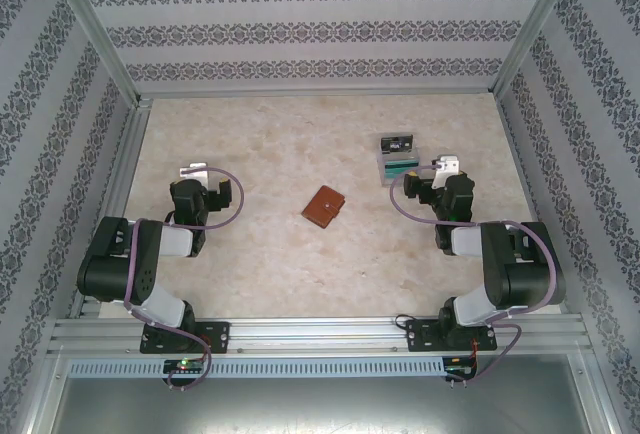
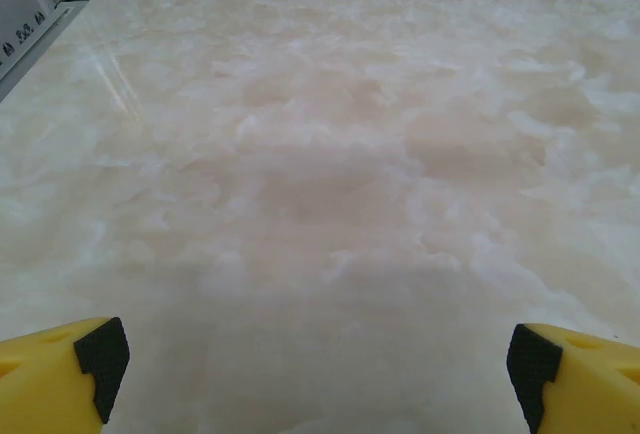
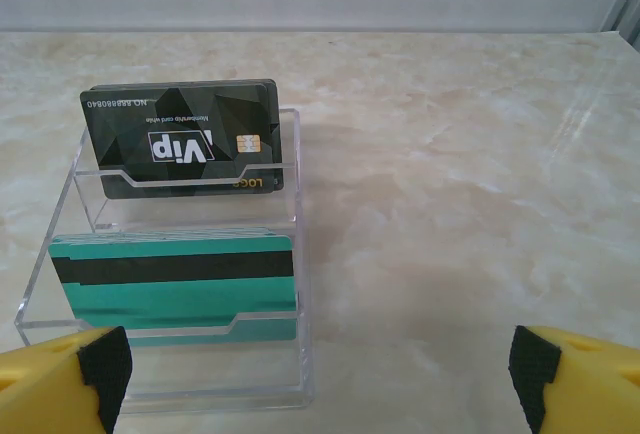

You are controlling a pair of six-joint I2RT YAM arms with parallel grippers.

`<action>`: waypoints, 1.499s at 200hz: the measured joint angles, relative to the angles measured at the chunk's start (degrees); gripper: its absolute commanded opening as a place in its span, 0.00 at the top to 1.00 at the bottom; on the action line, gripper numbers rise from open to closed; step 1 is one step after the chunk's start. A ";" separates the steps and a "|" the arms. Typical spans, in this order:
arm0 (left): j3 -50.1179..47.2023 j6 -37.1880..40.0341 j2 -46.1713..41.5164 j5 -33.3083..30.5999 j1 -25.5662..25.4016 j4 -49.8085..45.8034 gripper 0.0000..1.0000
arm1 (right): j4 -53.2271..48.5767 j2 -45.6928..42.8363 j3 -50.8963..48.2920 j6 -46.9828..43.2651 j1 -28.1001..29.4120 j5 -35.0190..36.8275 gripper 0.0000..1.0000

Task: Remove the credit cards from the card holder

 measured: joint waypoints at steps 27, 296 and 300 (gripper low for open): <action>0.00 0.00 0.00 0.02 0.00 0.02 0.01 | 0.00 0.00 0.00 0.00 0.00 0.00 0.02; 10.16 -0.98 -9.86 -1.60 0.11 -18.93 0.01 | -2.73 -4.24 -0.31 0.48 0.55 4.35 0.02; 11.47 -1.62 -11.63 -2.56 0.11 -20.83 0.01 | -3.41 -5.90 -0.46 0.50 0.72 5.07 0.02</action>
